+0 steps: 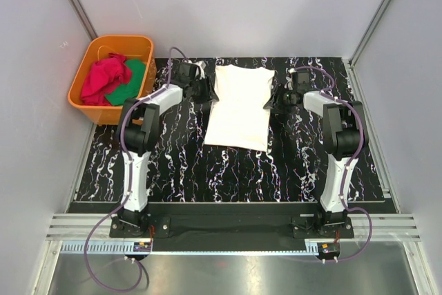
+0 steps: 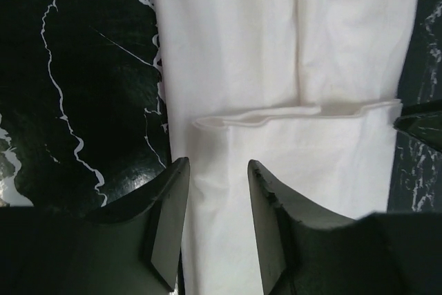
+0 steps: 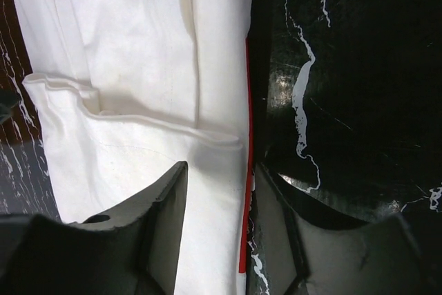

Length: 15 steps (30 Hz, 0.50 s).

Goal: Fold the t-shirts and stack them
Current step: Fold the tshirt

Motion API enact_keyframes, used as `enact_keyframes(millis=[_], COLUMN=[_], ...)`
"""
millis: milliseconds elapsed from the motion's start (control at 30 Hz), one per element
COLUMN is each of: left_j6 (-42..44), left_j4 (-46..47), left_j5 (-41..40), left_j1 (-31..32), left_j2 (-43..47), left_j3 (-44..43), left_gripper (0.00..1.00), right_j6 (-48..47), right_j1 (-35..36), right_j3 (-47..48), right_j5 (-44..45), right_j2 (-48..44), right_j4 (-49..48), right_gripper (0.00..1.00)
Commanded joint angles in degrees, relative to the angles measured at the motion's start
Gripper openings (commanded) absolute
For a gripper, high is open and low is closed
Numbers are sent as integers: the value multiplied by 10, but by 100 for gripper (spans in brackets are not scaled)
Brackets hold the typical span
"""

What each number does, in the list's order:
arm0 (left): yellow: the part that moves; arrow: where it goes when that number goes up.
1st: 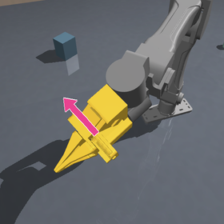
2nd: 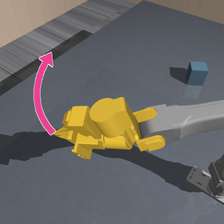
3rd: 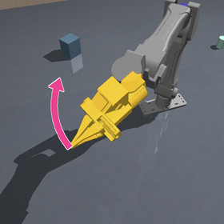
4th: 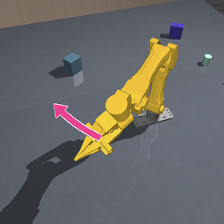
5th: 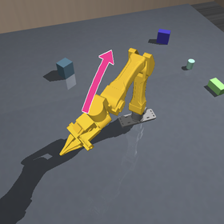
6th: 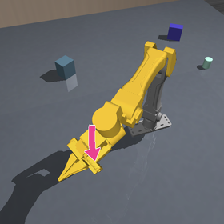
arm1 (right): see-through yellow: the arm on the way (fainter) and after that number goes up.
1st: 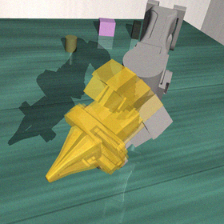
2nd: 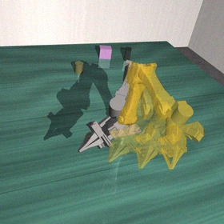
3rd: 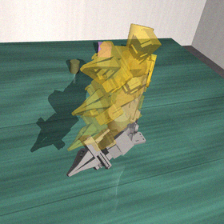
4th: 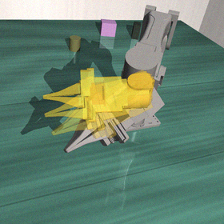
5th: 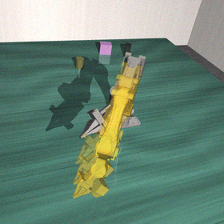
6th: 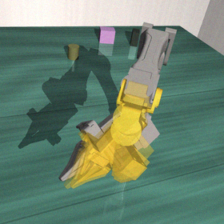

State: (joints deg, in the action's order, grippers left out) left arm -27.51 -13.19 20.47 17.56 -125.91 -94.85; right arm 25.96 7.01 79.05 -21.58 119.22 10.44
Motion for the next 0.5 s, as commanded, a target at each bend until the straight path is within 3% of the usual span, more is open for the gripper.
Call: enact_keyframes(millis=[0, 400, 467], left_j6=[19, 18, 17], left_j4=[-8, -17, -18], left_j5=[-4, -11, -6], left_j1=[2, 2, 2], left_j2=[-30, -60, -66], left_j3=[-36, -69, -78], left_gripper=[45, 43, 38], right_j6=[3, 9, 13], right_j1=[-4, -8, -9], right_j3=[9, 21, 23], right_j5=[-21, -23, -21], right_j2=[8, 26, 28], right_j4=[-13, -9, -10], right_gripper=[49, 34, 32])
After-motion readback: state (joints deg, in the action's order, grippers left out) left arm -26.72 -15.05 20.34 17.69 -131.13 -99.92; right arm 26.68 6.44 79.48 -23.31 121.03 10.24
